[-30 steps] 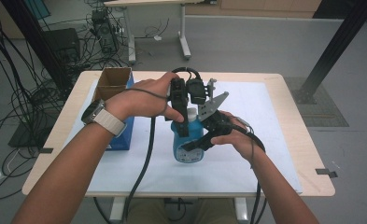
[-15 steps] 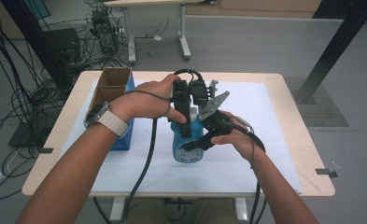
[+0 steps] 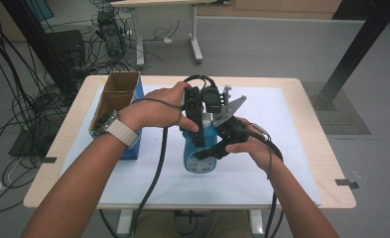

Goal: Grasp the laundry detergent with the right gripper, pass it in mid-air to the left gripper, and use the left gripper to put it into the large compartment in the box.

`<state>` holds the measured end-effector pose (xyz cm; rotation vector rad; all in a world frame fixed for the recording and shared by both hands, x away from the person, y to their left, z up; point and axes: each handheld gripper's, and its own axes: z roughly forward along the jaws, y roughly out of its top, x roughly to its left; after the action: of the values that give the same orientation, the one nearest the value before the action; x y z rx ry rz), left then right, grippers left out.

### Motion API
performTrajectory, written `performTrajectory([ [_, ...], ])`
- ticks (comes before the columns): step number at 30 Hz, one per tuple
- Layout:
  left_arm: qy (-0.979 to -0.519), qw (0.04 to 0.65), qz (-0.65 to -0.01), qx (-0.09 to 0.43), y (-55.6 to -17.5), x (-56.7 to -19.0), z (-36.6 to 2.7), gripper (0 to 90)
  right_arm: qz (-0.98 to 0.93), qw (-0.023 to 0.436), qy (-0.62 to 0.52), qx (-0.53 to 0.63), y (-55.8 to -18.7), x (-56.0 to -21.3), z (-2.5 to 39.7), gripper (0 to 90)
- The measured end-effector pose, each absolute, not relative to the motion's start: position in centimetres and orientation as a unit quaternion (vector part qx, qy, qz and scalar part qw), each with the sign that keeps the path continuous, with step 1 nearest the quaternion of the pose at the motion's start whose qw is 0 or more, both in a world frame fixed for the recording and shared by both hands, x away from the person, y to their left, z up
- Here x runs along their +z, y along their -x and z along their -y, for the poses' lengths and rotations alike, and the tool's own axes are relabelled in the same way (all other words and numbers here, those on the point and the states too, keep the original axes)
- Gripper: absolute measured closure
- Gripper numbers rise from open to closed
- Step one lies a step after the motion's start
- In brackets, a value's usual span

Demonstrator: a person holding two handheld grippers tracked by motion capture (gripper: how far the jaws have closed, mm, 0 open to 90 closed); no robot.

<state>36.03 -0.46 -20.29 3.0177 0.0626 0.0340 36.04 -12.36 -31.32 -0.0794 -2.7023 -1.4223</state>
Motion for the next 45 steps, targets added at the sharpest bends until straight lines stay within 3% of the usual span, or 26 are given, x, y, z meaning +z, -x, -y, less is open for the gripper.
performTrajectory([
  [15,-0.998,0.062,-0.013,0.004,-36.0,-20.7,0.8,12.6,0.882,0.047,0.027,-0.468,-35.9,-31.0,12.4,44.3],
  [45,-0.998,0.065,-0.005,-0.026,-36.2,-21.3,0.8,29.5,0.878,0.064,0.022,-0.475,-35.6,-30.8,12.3,44.3],
])
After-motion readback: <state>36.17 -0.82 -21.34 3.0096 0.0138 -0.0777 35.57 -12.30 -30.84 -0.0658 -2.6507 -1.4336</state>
